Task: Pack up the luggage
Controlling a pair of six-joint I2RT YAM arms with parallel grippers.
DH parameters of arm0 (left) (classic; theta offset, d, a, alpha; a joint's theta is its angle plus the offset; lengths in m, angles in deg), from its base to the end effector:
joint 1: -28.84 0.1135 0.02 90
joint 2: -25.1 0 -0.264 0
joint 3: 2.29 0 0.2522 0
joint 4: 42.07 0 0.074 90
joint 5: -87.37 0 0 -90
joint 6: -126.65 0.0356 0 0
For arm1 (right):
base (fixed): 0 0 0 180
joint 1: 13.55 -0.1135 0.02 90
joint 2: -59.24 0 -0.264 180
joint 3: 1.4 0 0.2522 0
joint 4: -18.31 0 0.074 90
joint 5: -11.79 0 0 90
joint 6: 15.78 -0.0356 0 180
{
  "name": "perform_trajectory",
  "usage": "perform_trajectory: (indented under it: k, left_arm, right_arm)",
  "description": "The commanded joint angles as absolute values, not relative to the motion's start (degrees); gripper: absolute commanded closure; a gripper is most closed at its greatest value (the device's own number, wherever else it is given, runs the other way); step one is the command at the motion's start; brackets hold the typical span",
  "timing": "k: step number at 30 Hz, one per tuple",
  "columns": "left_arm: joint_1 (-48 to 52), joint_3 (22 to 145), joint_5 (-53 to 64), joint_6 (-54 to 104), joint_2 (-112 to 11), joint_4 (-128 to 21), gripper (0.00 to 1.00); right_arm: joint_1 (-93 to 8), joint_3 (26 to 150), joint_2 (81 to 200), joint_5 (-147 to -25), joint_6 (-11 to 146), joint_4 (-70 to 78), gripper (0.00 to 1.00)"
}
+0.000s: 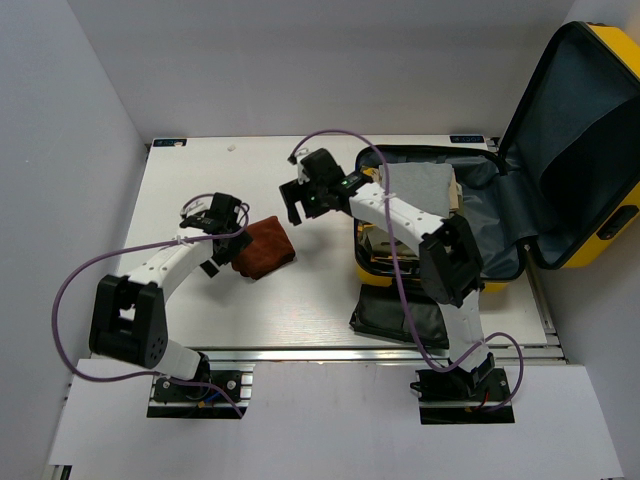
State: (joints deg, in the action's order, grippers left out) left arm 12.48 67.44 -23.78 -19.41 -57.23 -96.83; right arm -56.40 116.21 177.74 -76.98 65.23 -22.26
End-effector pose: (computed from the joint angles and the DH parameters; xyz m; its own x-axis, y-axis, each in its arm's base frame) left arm 0.2648 -0.0643 0.2212 -0.6018 -0.6297 -0.4912 -0.6624 0.7371 -0.1334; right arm 0.3526 0.3261 0.2690 -0.5838 -0.3285 -0.7424 -0.5841 0.8051 0.1031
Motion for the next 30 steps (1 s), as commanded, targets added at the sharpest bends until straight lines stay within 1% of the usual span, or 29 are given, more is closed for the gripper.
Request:
perform_trajectory:
  k: [1, 3, 5, 9, 12, 14, 15, 18, 21, 23, 26, 28, 30]
  left_arm:
    - [17.3, 63.0, -20.8, -19.7, -59.7, -91.5, 0.02]
    - [18.0, 61.1, -15.2, -17.0, -59.3, -83.4, 0.02]
    - [18.0, 58.4, -9.6, -15.8, -58.8, -78.9, 0.02]
    - [18.0, 54.7, -5.9, -15.7, -59.1, -71.1, 0.02]
    - [18.5, 52.0, -6.2, -16.5, -59.0, -68.8, 0.02]
    - [18.6, 51.3, -6.8, -16.6, -58.6, -69.2, 0.02]
    - [19.2, 51.0, -6.8, -16.4, -57.8, -69.4, 0.02]
    - [19.8, 49.3, -7.0, -16.2, -54.9, -67.5, 0.02]
    - [20.3, 47.4, -6.3, -15.8, -54.0, -63.1, 0.02]
    - [20.3, 47.3, -6.8, -15.1, -55.5, -60.7, 0.02]
    - [20.3, 48.7, -7.1, -14.3, -61.2, -60.7, 0.02]
    - [20.3, 49.3, -5.1, -14.2, -64.6, -59.3, 0.02]
    - [20.3, 48.5, -4.0, -14.2, -66.0, -57.3, 0.02]
  right_arm:
    - [-57.8, 118.6, 183.3, -79.8, 62.4, -17.5, 0.11]
    - [-58.1, 119.9, 185.4, -80.5, 62.1, -17.2, 0.11]
    - [-58.3, 119.9, 187.6, -80.9, 62.1, -15.1, 0.12]
    - [-58.6, 119.1, 190.5, -84.3, 61.1, -12.3, 0.15]
    - [-58.8, 118.4, 191.7, -85.9, 60.2, -11.7, 0.17]
    - [-58.8, 117.7, 192.7, -86.7, 60.0, -11.8, 0.25]
    - [-58.9, 117.4, 192.7, -86.8, 59.9, -11.6, 0.32]
    - [-59.0, 115.6, 191.9, -87.1, 59.8, -10.7, 0.46]
    - [-59.2, 115.4, 191.6, -88.1, 59.6, -10.5, 0.56]
    - [-59.3, 115.3, 191.6, -89.0, 59.2, -10.3, 0.60]
    - [-59.3, 115.5, 191.3, -89.9, 59.1, -10.1, 0.61]
    - [-59.5, 115.3, 191.2, -90.2, 59.4, -10.0, 0.62]
    - [-59.6, 115.4, 191.1, -89.9, 59.5, -10.1, 0.63]
